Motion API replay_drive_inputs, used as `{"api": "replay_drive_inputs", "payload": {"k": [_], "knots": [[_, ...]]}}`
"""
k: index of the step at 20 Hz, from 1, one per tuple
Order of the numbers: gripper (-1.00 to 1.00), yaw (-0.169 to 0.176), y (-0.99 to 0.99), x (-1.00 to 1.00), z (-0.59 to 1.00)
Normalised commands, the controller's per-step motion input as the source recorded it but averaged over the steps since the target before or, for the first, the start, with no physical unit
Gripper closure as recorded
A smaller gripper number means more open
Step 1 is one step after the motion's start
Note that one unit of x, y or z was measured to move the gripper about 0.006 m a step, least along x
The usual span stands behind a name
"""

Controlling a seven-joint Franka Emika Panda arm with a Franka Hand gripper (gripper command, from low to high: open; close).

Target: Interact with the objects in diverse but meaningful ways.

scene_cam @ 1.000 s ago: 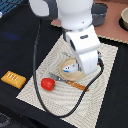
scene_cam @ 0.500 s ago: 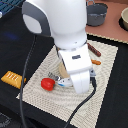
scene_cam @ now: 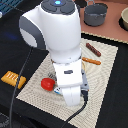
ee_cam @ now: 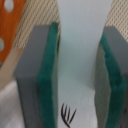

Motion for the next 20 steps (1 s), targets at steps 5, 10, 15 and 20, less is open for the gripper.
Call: {"api": "replay_drive_inputs", "payload": {"k": [5, 10, 15, 20], "knots": [[-1.0, -0.056, -0.15, 0.52, 0.02], [-1.0, -0.026, -0.12, 0.4, 0.12], [-1.0, -0.024, -0.02, 0.28, 0.78], [-1.0, -0.032, 0.0, 0.26, 1.0]]}}
